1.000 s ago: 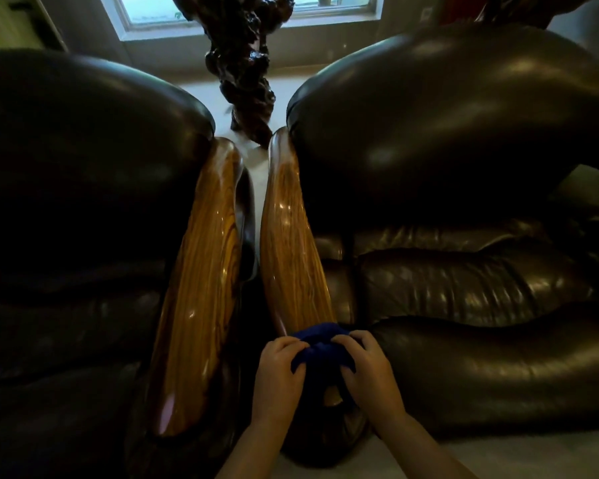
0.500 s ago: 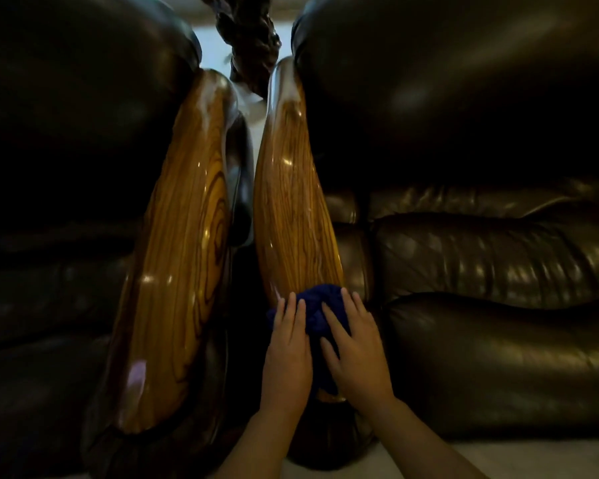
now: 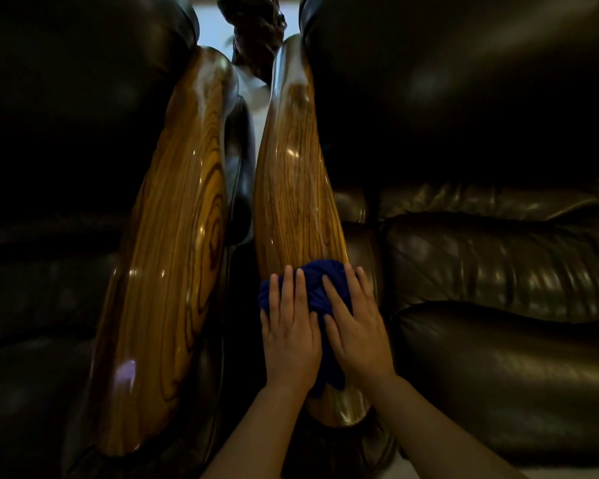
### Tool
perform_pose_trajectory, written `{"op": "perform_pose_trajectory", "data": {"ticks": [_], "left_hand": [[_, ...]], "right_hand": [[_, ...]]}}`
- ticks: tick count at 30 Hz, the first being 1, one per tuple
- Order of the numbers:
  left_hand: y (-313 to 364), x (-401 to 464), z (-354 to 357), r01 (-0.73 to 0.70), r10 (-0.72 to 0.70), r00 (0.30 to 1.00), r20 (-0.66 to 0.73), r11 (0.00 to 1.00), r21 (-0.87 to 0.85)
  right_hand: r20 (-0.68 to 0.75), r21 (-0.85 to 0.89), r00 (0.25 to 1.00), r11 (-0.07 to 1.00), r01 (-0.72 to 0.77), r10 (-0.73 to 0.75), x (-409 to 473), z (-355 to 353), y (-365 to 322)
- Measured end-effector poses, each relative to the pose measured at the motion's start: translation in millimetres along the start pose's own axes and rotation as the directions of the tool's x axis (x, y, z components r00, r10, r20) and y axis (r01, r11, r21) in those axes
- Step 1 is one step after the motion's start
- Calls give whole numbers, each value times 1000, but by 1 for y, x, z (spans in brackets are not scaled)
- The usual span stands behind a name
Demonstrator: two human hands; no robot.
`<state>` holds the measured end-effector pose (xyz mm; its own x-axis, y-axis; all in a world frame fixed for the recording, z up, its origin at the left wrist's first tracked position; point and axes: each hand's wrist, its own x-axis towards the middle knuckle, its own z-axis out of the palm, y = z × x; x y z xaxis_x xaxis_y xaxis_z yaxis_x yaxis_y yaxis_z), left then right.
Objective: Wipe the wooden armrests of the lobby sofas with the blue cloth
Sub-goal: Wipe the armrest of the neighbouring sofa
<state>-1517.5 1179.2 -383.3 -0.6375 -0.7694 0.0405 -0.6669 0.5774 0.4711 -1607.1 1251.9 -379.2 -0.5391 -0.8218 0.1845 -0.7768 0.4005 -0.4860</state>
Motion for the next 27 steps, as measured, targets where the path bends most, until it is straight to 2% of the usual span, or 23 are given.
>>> {"op": "perform_pose_trajectory", "data": {"ticks": [12, 27], "left_hand": [[9, 79, -13, -17, 17, 990, -142, 1000, 4], [9, 202, -45, -33, 32, 997, -65, 999, -13]], "right_hand": [[-70, -67, 997, 997, -29, 24, 77, 0, -3], [-43, -106, 997, 992, -66, 62, 201, -11, -13]]}}
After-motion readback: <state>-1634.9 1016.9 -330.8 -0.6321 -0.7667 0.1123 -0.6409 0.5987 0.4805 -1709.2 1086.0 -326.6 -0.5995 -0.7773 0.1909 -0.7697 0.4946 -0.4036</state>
